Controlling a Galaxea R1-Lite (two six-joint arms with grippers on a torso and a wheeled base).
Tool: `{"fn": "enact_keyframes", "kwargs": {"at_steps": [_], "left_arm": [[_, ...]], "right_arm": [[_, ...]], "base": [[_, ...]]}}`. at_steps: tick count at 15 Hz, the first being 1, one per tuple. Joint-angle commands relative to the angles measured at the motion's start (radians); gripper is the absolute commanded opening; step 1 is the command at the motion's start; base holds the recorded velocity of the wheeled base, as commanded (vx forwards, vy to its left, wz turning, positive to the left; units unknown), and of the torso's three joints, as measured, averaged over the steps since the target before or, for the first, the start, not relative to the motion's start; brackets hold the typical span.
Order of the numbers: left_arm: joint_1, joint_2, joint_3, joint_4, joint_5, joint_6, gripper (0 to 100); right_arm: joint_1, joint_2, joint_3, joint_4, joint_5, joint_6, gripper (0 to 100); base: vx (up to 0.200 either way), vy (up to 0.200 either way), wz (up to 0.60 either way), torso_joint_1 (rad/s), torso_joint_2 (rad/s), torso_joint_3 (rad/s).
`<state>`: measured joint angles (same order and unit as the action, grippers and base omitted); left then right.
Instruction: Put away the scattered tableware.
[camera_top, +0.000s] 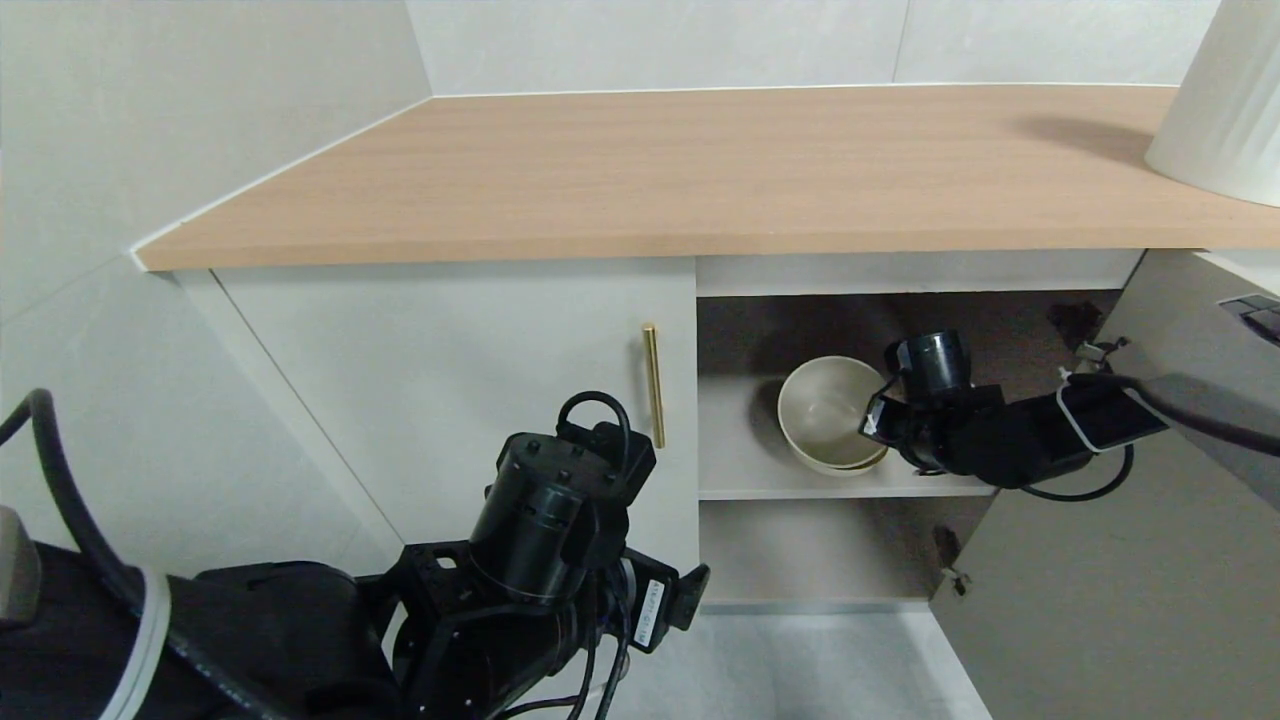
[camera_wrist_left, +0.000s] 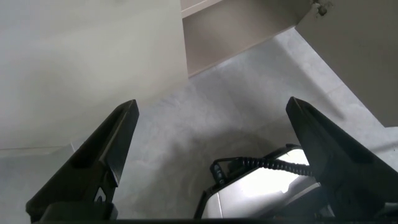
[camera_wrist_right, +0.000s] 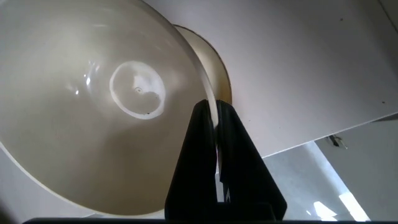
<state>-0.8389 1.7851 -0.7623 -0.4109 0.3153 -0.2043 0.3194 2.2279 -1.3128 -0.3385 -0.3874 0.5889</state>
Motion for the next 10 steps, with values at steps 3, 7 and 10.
{"fn": "enact_keyframes", "kwargs": {"at_steps": [3,7,10], "left_arm": [[0.000,0.000,0.001,0.000,0.001,0.000,100],[0.000,0.000,0.001,0.000,0.001,0.000,100],[0.006,-0.006,-0.002,0.000,0.002,-0.012,100]], "right_arm": [[0.000,0.006,-0.002,0.000,-0.004,0.000,100],[0.003,-0.002,0.004,0.000,-0.002,0.002,100],[0.009,-0.051,0.047,0.004,0.010,-0.003,100]], "base": [[0.000,0.000,0.00,0.000,0.00,0.000],[0.000,0.000,0.00,0.000,0.00,0.000],[0.000,0.000,0.00,0.000,0.00,0.000]]}}
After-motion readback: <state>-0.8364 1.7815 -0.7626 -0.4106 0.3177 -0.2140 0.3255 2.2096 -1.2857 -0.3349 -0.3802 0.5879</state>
